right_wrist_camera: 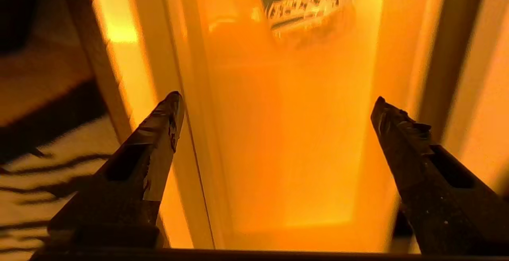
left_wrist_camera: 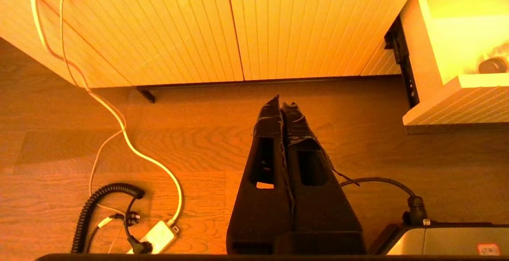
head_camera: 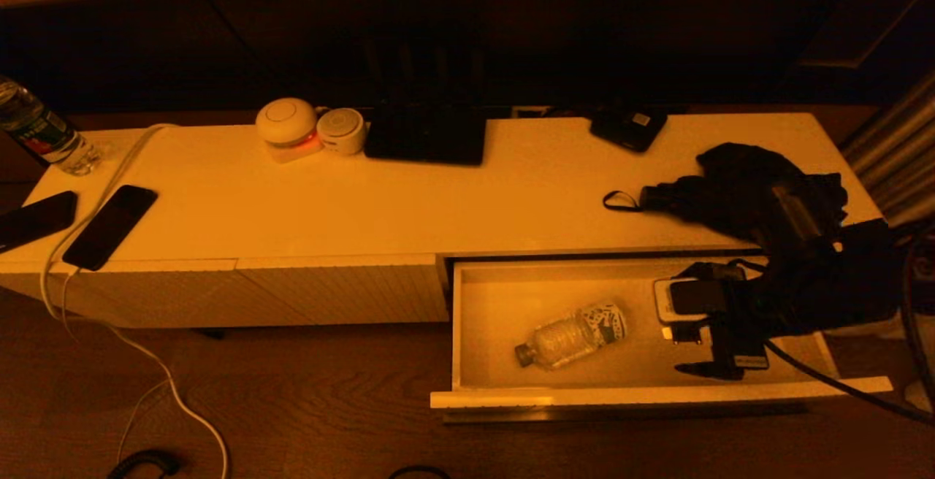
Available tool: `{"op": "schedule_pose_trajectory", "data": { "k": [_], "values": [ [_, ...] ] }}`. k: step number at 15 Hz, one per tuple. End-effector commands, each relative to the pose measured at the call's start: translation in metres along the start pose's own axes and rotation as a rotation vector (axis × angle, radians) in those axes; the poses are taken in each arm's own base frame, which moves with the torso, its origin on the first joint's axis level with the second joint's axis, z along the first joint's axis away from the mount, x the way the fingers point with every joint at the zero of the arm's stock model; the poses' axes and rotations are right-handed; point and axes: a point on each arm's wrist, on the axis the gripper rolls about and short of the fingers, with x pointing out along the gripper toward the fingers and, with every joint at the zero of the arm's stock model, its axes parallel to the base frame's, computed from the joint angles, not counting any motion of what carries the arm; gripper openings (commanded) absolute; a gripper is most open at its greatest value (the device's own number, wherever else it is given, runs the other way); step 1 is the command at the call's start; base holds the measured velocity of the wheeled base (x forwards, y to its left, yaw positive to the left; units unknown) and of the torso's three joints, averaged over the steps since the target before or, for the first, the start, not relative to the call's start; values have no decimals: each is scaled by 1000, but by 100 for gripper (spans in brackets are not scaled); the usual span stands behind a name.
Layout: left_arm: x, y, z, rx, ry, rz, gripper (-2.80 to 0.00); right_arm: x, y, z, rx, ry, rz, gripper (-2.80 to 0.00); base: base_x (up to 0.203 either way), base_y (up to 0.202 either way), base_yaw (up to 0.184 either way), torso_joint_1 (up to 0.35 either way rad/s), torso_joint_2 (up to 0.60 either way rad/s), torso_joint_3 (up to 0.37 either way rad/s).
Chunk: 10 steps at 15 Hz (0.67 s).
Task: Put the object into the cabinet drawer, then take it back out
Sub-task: Put the mineral water in the drawer
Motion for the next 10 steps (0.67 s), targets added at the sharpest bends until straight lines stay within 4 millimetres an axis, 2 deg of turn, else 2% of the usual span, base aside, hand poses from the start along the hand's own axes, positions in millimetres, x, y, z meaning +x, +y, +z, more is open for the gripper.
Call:
{"op": "schedule_pose_trajectory", "data": {
  "k": [1,10],
  "values": [
    [0,0,0,0,0,0,-280,22,-2,2,21,10,47,0,0,0,0,0,0,0],
    [0,0,0,0,0,0,-280,47,-17,22,8,-8,83,0,0,0,0,0,0,0]
  ]
}}
